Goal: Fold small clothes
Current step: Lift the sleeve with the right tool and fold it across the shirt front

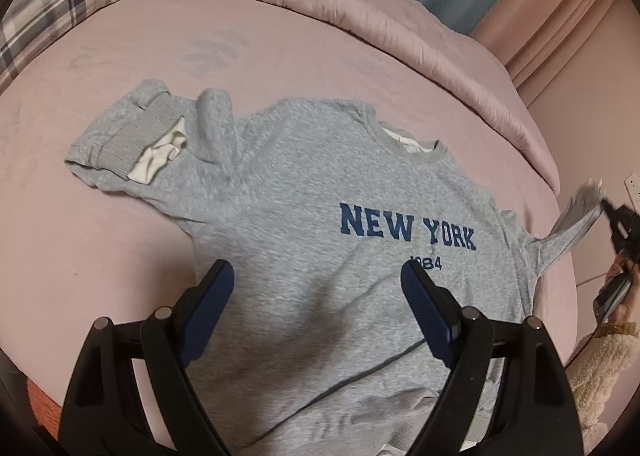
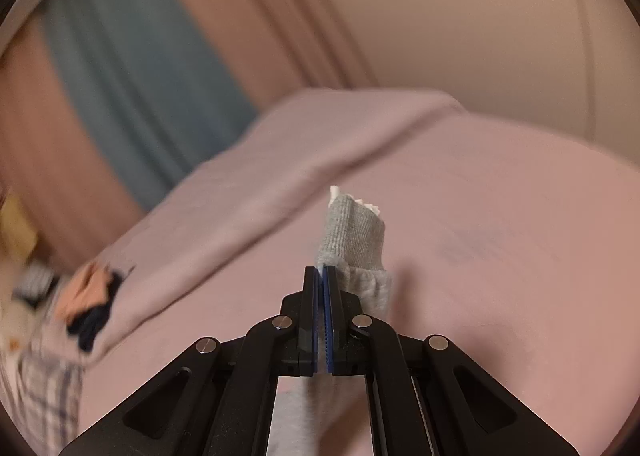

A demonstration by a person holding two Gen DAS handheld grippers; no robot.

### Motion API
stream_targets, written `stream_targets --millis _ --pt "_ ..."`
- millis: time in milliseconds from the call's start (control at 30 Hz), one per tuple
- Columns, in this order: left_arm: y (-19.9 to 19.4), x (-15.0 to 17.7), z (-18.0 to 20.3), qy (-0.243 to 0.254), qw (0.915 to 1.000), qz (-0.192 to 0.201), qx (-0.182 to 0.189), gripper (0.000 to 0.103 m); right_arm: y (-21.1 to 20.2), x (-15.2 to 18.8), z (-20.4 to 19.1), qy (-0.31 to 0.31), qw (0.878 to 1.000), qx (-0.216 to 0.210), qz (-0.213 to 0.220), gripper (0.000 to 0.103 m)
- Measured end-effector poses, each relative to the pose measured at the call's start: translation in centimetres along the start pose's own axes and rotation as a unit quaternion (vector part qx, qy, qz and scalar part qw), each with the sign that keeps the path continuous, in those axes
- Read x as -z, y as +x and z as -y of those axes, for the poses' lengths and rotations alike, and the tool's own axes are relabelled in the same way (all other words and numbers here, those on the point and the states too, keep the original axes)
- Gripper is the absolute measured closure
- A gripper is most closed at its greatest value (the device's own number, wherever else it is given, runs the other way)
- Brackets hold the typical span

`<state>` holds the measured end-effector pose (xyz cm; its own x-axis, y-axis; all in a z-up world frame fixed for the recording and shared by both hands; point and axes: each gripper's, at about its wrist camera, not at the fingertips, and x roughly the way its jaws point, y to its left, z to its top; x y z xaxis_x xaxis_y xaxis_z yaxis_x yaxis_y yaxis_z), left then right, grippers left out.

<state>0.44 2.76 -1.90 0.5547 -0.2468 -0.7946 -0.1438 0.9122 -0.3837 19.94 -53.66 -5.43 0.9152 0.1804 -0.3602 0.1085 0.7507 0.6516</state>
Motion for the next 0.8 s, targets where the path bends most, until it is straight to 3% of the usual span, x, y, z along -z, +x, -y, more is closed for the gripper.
stream_targets --millis 167,400,700,800 --pt "-0.7 -0.3 -1.0 -0.008 0.9999 0.006 0.001 0.018 -1.3 1.6 -8.0 -0.104 0.991 -0.08 -0.009 0.1" --pt "-1.3 -0.7 -2.9 -0.019 0.9996 0.019 -0.004 0.018 0.0 7.8 -16.8 -0.208 0.958 -0.178 -0.082 0.1" --pt "0.7 -1.1 -4.4 -0.036 0.9992 -0.007 0.014 0.018 2.2 19.0 -20.8 -0.286 0.91 -0.209 -0.215 0.1" --pt "1.3 -1.3 -4.2 -0.033 0.9992 -0.013 0.021 0.018 2.4 20.7 -20.6 -0.294 0.898 -0.208 -0.252 0.1"
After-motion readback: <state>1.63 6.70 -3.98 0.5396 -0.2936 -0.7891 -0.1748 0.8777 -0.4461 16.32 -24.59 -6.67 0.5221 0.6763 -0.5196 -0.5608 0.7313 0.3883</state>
